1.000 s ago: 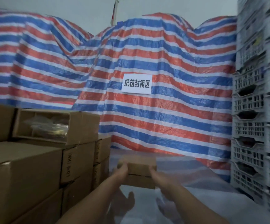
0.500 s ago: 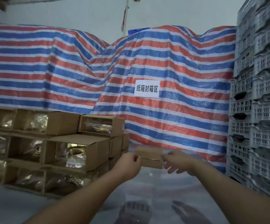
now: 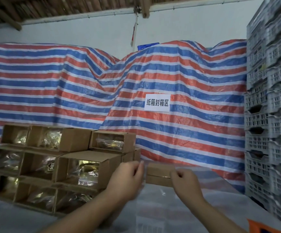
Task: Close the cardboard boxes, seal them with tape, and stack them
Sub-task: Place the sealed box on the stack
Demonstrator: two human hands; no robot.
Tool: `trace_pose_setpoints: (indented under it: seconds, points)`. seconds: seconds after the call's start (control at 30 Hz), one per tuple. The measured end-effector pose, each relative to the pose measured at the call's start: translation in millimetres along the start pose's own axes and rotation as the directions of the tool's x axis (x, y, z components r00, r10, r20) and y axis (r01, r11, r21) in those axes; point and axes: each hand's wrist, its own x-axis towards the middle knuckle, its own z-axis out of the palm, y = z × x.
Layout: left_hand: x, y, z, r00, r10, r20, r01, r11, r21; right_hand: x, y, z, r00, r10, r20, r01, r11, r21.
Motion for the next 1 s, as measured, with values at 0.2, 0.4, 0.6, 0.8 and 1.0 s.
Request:
trace_pose_setpoints:
  seconds: [0.2,0.4,0.6,0.8,1.0]
  points:
    - [77.1,-6.4,-73.7,0.968,0.088,-0.237,-0.043,0.981,0.187,61.2,-67.7,30.7,0.989,-0.135,0.06,0.126,0.982,0.143]
    - [143.4,-42.3,-148.0,0.94,0.219,-0.263,-0.077,0.884,0.462,107.3,-135.3,78.8,0.939,-0.293,0.18,0.278,0.955,0.101]
    - [167.4,-70.2,-172.1,0.949,0.181,-0.257,0.072,0.671,0.738,143.6,-154.1,123.8,0.935,-0.212,0.286,0.238,0.97,-0.057]
    - [196.4,-112.0,-136.6,0.992,-0.015,0.124,-0.116,0.25,0.961,169.6,-126.7,154.9,0.915,-0.105,0.389,0.207,0.95,-0.232]
    - [226.6,-147.5,-104.9,0.969,-0.148,0.197,-0.172,0.164,0.971,186.1,-109.5,176.6,0.876,-0.103,0.471,0.257,0.926,-0.276]
